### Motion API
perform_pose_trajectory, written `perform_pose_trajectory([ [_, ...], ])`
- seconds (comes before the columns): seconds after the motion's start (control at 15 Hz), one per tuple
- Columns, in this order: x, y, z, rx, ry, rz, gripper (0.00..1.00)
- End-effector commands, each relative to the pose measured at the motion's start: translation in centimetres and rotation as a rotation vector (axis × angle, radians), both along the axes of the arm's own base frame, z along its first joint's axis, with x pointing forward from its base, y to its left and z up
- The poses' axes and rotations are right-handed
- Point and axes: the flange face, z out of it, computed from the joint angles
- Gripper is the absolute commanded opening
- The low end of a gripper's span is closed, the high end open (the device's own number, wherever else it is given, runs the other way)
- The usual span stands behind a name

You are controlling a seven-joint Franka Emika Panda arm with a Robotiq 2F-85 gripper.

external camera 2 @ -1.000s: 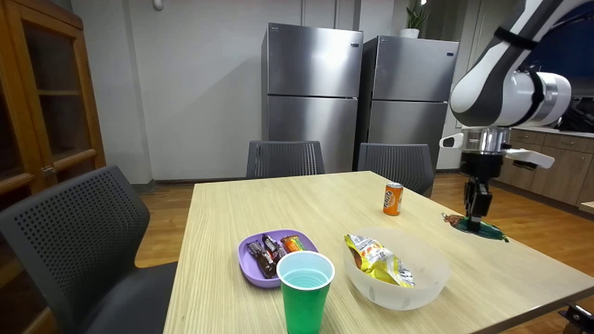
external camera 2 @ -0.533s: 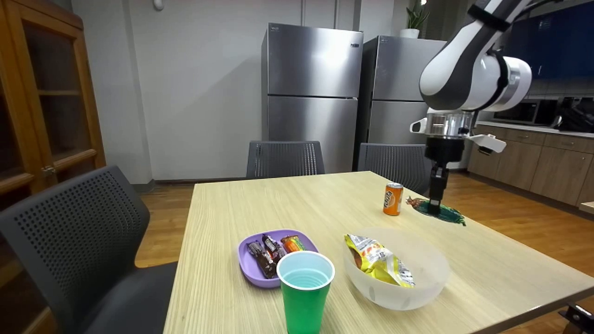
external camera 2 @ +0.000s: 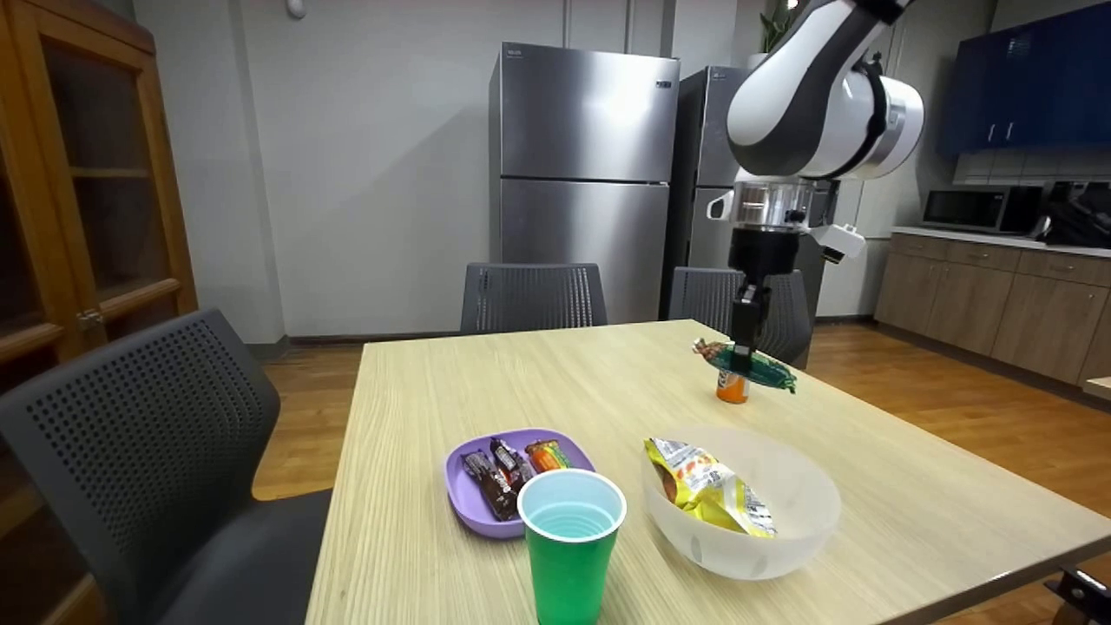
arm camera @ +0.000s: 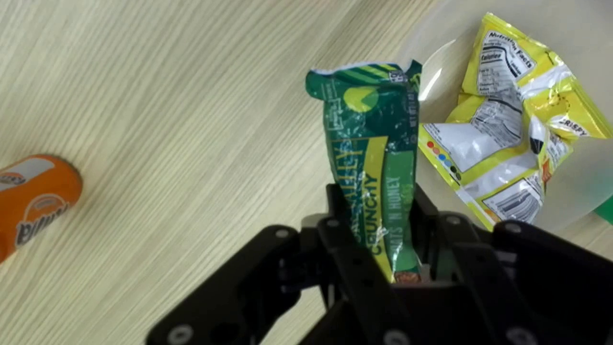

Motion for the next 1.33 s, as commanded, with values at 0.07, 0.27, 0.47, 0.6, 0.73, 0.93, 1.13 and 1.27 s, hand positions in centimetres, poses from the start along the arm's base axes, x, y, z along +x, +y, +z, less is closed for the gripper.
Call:
perform_pose_trajectory([
  [0.07,2.7,2.9,1.3,0.003,0.000,0.032,0.09],
  [0.27,4.1,4.9,1.2,0.001,0.006,0.052,0.09],
  [0.47,4.7,7.6,1.3,0.023,0.029,0.040,0.09],
  [0.6,5.2,9.6,1.1,0.039,0.046,0.025,0.09],
  [0.73,5.8,11.7,0.9,0.047,0.070,0.000,0.09],
  [0.93,7.2,14.3,0.2,0.046,0.101,-0.052,0.09],
  [1.13,8.5,16.4,-0.6,0.050,0.126,-0.100,0.09],
  [1.27,9.4,17.5,-1.5,0.059,0.143,-0.136,0.09],
])
